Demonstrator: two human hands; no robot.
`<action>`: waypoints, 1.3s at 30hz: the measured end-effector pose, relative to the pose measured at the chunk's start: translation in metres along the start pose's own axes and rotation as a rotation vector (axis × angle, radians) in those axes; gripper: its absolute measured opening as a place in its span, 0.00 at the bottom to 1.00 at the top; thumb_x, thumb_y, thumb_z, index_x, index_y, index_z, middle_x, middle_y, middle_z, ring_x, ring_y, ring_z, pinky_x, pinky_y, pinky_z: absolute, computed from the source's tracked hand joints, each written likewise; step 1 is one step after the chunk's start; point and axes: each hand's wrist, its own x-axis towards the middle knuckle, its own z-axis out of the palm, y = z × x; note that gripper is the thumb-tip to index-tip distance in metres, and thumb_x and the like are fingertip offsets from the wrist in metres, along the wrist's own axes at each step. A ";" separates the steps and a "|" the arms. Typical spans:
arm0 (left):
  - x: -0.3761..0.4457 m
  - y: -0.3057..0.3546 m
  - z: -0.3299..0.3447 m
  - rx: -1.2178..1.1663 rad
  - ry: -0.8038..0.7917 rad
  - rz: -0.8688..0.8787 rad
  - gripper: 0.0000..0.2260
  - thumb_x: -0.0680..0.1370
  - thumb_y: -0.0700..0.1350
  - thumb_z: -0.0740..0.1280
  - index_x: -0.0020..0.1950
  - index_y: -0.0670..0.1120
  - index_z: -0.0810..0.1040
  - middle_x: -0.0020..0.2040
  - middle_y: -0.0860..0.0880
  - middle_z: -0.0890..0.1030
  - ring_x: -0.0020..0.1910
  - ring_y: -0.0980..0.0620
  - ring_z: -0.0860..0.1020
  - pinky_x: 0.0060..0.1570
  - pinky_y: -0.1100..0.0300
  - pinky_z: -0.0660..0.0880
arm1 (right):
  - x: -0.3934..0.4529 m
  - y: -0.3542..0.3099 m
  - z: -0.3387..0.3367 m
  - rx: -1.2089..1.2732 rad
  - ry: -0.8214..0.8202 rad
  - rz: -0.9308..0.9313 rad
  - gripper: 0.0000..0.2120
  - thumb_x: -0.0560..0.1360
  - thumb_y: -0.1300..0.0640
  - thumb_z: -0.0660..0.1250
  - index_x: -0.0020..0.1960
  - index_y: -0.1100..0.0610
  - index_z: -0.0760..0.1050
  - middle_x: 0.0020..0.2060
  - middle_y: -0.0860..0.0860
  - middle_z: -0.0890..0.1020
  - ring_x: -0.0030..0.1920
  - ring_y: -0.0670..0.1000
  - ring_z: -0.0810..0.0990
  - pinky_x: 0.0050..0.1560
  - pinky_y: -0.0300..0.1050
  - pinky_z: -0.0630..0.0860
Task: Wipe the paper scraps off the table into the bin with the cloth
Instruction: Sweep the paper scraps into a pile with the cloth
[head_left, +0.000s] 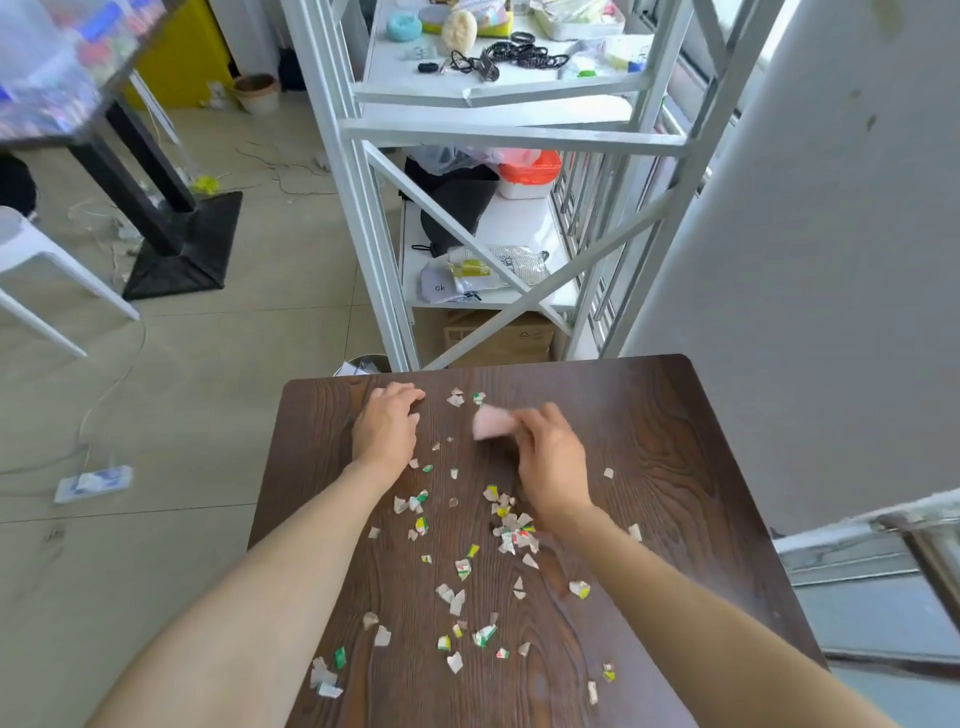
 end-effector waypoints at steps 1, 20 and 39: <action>0.000 -0.002 0.000 -0.001 -0.004 0.009 0.15 0.78 0.38 0.64 0.64 0.47 0.77 0.66 0.51 0.75 0.64 0.49 0.71 0.58 0.52 0.72 | 0.015 -0.001 0.002 -0.018 0.029 0.026 0.09 0.77 0.64 0.62 0.54 0.59 0.78 0.45 0.55 0.76 0.42 0.58 0.78 0.38 0.49 0.74; 0.010 -0.026 -0.005 -0.087 -0.124 0.119 0.17 0.79 0.36 0.60 0.66 0.46 0.76 0.69 0.49 0.73 0.67 0.46 0.70 0.67 0.53 0.65 | -0.028 -0.033 0.039 -0.105 -0.263 -0.418 0.16 0.69 0.67 0.60 0.50 0.53 0.80 0.39 0.51 0.77 0.38 0.55 0.71 0.39 0.46 0.64; -0.084 -0.128 -0.024 -0.058 0.056 -0.108 0.19 0.82 0.38 0.54 0.73 0.44 0.66 0.76 0.48 0.61 0.76 0.51 0.57 0.72 0.56 0.59 | -0.013 -0.098 0.091 -0.131 -0.199 -0.131 0.20 0.71 0.70 0.62 0.61 0.55 0.74 0.43 0.54 0.75 0.45 0.57 0.72 0.37 0.50 0.68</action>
